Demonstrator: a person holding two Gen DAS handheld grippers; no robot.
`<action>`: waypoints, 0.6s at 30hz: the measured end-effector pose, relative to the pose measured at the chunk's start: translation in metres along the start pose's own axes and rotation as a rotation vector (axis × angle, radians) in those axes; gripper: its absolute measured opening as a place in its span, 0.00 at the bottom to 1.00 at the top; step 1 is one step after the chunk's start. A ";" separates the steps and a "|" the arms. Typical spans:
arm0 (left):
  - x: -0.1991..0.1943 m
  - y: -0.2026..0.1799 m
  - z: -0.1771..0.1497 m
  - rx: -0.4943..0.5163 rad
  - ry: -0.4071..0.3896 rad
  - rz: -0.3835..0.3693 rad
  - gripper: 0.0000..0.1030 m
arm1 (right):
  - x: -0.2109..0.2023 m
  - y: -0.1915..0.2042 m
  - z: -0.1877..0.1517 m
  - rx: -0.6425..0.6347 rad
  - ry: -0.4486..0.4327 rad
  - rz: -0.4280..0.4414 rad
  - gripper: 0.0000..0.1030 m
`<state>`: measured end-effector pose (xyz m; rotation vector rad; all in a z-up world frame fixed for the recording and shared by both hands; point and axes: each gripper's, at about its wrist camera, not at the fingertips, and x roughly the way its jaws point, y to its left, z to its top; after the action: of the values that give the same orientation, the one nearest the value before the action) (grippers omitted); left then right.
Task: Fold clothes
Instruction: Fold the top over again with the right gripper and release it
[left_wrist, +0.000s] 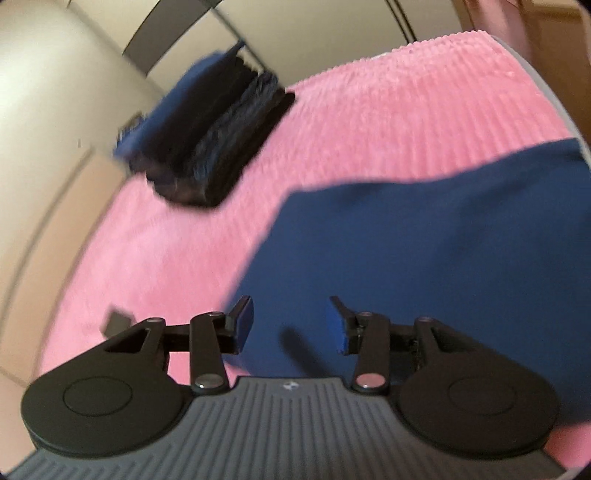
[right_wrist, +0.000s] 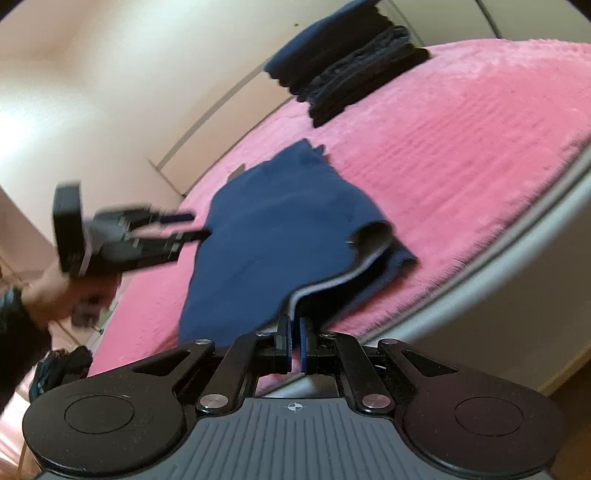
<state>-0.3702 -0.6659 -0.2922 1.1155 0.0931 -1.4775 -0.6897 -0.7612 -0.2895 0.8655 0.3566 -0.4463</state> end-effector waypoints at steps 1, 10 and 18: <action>-0.004 -0.004 -0.008 -0.037 0.008 -0.008 0.38 | -0.005 -0.001 -0.001 0.011 -0.008 -0.017 0.03; -0.047 -0.016 -0.026 -0.206 -0.051 0.008 0.37 | -0.038 -0.008 0.015 0.018 -0.098 -0.075 0.03; -0.079 -0.090 -0.043 -0.107 -0.050 -0.119 0.42 | -0.024 -0.006 0.036 0.030 -0.156 -0.053 0.74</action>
<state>-0.4329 -0.5566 -0.3101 0.9999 0.2044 -1.5865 -0.7089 -0.7871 -0.2604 0.8463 0.2304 -0.5662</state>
